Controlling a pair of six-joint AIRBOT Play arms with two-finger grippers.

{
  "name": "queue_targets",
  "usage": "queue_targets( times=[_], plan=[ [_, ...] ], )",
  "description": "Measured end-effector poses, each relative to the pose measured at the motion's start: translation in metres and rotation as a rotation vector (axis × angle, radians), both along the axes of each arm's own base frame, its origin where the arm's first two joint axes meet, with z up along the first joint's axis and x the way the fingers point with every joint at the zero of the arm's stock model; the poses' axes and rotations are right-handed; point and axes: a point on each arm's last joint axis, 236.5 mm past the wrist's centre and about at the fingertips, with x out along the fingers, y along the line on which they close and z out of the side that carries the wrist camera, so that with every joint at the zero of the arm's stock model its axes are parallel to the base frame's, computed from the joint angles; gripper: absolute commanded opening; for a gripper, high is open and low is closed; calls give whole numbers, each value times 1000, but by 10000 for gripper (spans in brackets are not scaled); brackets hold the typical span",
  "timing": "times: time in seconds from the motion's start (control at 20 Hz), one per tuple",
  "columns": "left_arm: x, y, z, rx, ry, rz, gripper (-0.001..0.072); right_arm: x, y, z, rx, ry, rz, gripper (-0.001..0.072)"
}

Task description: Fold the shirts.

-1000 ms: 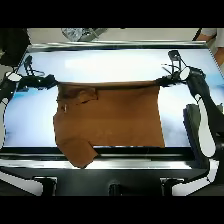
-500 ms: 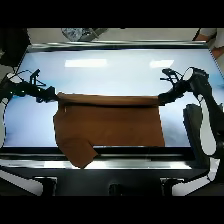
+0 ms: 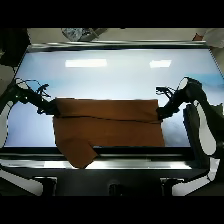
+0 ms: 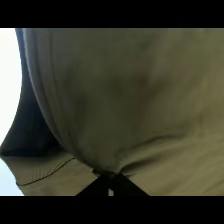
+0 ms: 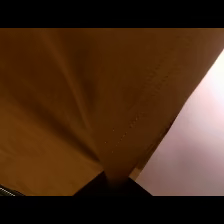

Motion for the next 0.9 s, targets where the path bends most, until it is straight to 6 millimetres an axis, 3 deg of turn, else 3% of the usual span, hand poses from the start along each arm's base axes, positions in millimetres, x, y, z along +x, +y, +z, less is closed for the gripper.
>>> queue_targets(
  times=[0.05, 0.1, 0.35, 0.45, 0.65, 0.8, 0.9],
  plan=[
    [-2, 1, -1, 2, 8, -1, 421, -1, 1, -1, 2, 3, -2, 440],
    [-3, 3, -1, 5, 10, 2, 446, -1, 0, 0, 2, -3, -3, 443],
    [-14, 20, 21, 1, 7, 38, 446, 7, -21, 39, -58, -103, 33, 492],
    [-32, 26, 32, -6, 21, 58, 446, -3, -39, 55, -67, -97, 5, 491],
    [-101, 14, 21, -36, 78, 96, 531, -34, -70, 68, -48, -22, -80, 491],
    [-158, -7, -2, -69, 119, 97, 530, -51, -71, 68, -25, 5, -107, 492],
    [-185, -16, -16, -79, 140, 106, 530, -58, -71, 69, -16, 10, -115, 509]
  ],
)
